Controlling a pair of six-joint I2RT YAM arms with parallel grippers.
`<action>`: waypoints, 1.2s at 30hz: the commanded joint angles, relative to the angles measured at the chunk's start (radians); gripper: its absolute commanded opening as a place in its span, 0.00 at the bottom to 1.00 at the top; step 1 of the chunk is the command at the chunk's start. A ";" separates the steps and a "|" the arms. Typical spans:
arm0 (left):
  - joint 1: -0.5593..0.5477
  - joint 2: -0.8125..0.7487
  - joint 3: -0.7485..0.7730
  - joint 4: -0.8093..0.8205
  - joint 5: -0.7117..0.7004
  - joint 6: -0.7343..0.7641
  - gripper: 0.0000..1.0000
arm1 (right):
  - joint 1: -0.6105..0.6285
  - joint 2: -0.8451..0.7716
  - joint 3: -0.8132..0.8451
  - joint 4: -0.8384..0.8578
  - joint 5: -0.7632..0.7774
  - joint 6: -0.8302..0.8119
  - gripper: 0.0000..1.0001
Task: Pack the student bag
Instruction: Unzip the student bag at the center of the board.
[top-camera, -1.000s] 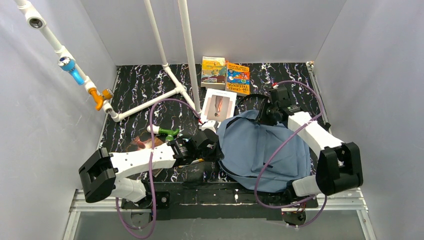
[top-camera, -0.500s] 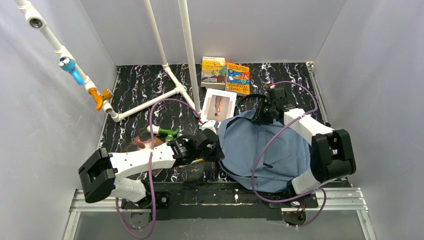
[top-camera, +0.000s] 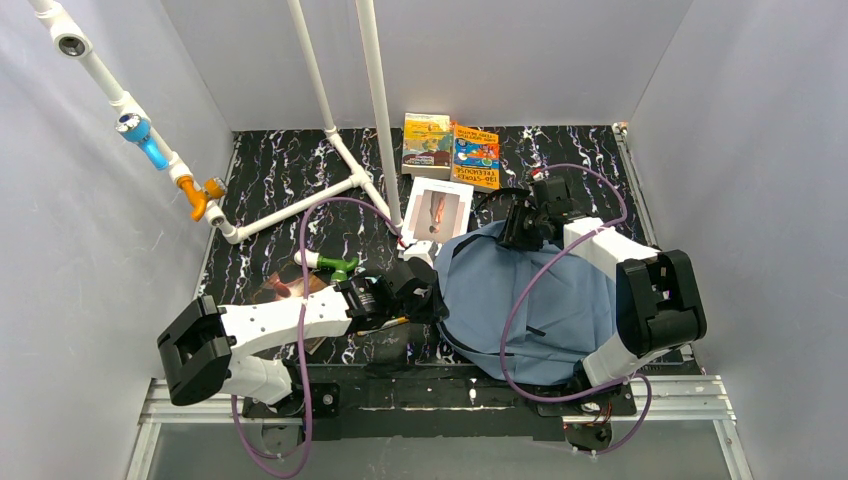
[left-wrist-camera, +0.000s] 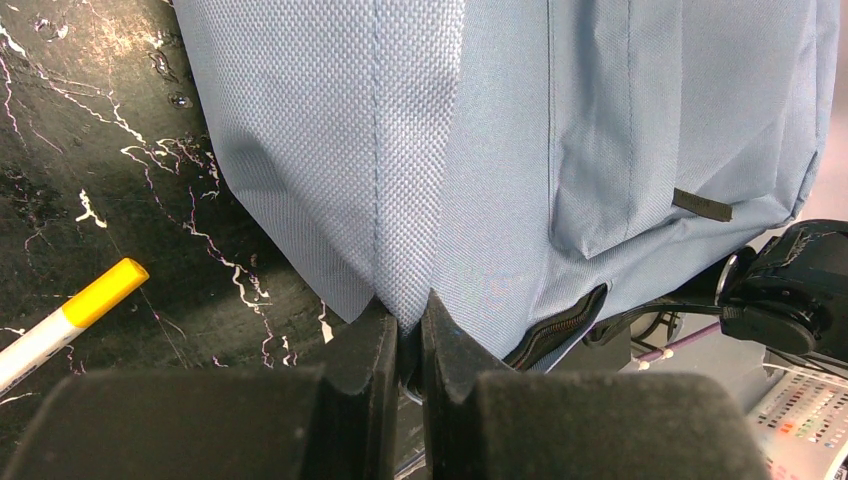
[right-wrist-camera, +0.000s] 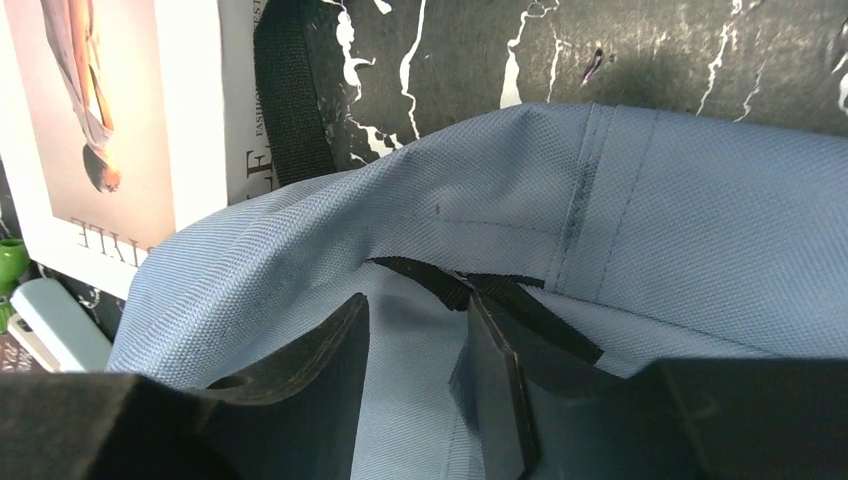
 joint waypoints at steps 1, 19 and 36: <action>-0.001 -0.005 0.022 -0.012 0.016 0.016 0.00 | -0.005 0.002 -0.018 0.054 0.041 -0.107 0.49; -0.001 0.002 0.026 -0.014 0.021 0.010 0.00 | 0.159 0.029 -0.045 0.112 0.424 -0.209 0.26; 0.002 0.010 0.284 -0.339 -0.245 0.243 0.89 | 0.140 -0.136 0.024 -0.092 0.027 -0.092 0.01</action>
